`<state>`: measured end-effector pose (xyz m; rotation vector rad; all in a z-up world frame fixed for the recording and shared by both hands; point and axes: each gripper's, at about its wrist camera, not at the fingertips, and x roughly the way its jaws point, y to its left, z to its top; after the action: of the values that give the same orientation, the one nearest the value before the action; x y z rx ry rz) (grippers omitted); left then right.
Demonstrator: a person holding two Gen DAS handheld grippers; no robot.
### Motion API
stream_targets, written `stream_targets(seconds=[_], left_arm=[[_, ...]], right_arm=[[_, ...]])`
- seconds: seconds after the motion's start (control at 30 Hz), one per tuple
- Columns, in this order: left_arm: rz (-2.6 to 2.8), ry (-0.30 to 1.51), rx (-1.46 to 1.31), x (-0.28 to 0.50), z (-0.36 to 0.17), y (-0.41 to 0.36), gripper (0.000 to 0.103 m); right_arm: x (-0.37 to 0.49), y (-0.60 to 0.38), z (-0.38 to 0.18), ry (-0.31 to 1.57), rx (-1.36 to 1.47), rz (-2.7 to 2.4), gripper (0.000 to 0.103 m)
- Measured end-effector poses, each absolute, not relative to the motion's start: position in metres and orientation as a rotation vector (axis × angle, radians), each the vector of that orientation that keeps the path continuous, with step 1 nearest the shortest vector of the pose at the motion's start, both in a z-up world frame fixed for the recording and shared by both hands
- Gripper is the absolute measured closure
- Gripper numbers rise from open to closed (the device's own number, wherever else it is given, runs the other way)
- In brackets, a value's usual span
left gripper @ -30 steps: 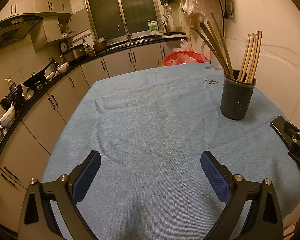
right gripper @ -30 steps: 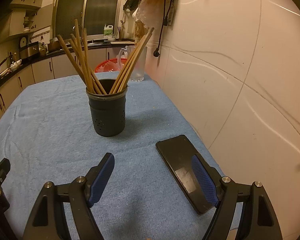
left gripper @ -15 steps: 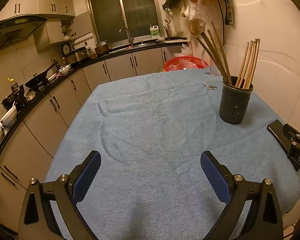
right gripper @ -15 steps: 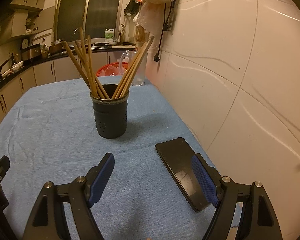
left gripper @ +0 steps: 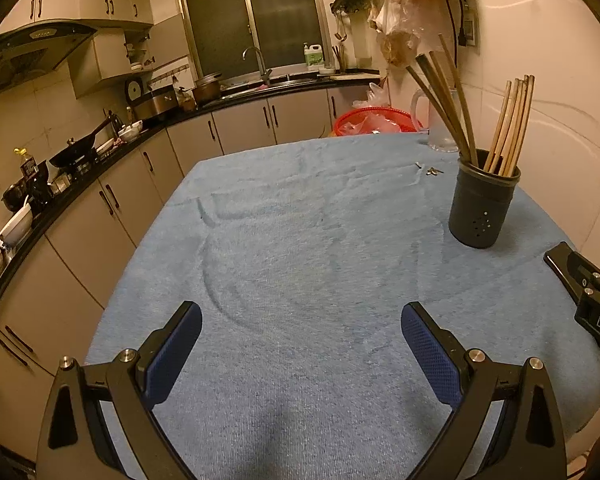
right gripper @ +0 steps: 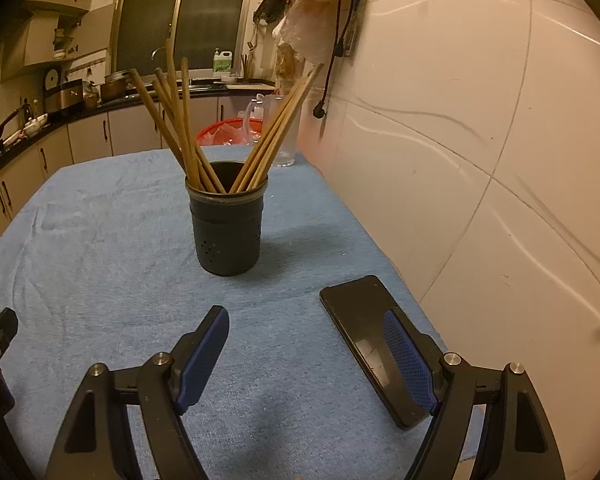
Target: Organize utensils
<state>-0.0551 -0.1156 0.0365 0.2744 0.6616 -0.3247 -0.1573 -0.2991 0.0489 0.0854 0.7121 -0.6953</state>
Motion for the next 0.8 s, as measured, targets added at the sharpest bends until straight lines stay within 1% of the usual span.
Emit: stream_targets(seconds=[0.57, 0.8], left_arm=[[-0.317, 0.656, 0.271, -0.058, 0.038, -0.111, 0.003], [-0.271, 0.667, 0.232, -0.046, 0.039, -0.095, 0.003]], right_arm=[[-0.158, -0.296, 0.048, 0.718, 0.088, -0.692, 0.021], [-0.148, -0.289, 0.046, 0.731, 0.078, -0.659, 0.021]])
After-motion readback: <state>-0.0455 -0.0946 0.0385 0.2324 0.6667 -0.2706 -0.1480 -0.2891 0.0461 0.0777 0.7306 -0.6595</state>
